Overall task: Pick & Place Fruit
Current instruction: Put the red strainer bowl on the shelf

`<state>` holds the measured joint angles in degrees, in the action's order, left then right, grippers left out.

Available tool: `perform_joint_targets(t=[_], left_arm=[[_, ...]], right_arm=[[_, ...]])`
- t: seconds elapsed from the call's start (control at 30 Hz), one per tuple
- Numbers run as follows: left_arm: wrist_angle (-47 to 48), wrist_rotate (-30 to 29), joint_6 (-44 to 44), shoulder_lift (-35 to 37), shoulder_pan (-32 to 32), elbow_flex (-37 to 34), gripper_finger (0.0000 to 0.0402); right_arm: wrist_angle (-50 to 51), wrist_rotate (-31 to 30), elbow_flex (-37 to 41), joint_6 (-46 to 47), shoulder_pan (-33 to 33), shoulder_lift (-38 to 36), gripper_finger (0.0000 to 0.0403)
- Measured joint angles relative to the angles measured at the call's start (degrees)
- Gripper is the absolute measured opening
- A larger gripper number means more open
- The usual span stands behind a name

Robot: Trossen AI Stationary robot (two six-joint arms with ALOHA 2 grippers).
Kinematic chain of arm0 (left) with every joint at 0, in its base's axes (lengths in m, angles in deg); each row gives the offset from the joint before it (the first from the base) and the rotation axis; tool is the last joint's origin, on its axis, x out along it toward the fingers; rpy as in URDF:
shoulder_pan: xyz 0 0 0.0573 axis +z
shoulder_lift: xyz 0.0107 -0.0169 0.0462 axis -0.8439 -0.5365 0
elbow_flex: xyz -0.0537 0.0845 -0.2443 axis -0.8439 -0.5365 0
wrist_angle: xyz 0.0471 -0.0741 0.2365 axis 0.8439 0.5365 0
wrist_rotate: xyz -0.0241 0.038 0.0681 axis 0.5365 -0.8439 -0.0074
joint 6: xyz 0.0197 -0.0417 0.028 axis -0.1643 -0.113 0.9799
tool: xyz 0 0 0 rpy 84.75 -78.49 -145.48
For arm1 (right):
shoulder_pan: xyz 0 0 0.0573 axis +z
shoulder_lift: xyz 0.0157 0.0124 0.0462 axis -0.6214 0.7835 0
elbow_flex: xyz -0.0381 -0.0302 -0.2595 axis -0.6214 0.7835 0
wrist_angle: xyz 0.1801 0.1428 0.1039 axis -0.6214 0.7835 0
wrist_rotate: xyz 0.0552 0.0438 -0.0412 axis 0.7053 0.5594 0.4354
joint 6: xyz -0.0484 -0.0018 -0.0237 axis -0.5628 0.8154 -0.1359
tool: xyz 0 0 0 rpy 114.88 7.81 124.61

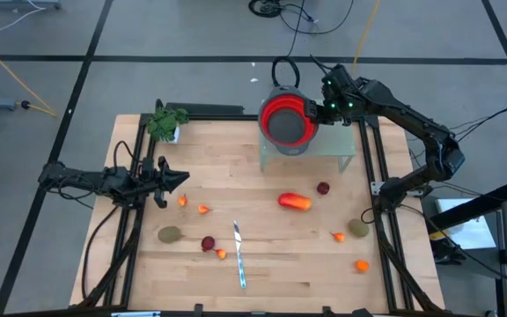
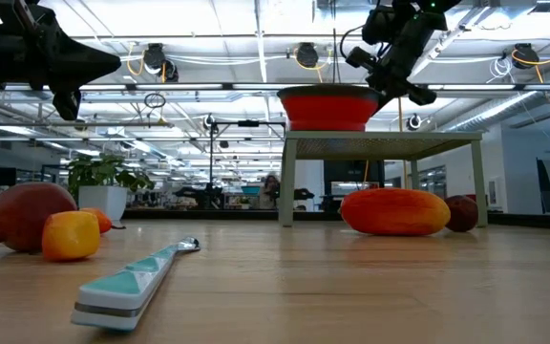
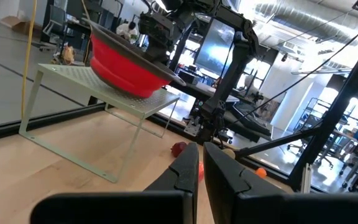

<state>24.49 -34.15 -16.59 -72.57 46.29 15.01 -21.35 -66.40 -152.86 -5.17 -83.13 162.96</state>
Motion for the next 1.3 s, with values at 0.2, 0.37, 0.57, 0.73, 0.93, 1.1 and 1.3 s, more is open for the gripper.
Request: perform_joint_targets(t=[0.2,0.37,0.57,0.73,0.93,1.1,1.3], left_arm=[[0.0,0.0,0.0,0.0,-0.01,0.0,0.0024],[0.0,0.0,0.0,0.0,-0.02,0.0,0.0024],[0.0,0.0,0.0,0.0,0.0,0.0,0.0024],[-0.01,0.02,-0.01,0.0,-0.01,0.0,0.0024],[0.0,0.02,-0.02,0.0,-0.02,0.0,0.0024],[-0.02,0.02,-0.02,0.0,0.0,0.0,0.0024],[-0.02,0.02,-0.01,0.0,-0.01,0.0,0.0024]], right_arm=[[-2.45,0.09,0.0,0.05,0.0,-0.02,0.0064],[-4.83,0.11,0.0,0.05,0.0,-0.02,0.0095],[-4.64,0.15,0.0,0.05,0.0,-0.02,0.011],[-4.16,0.16,0.0,-0.33,0.0,-0.02,0.0111],[-2.7,0.17,0.0,-1.19,0.0,-0.37,0.0111],[-0.68,0.2,0.0,-2.53,-0.46,-0.44,0.0106],[-0.61,0.25,0.02,-3.04,-0.86,-1.25,0.0105]])
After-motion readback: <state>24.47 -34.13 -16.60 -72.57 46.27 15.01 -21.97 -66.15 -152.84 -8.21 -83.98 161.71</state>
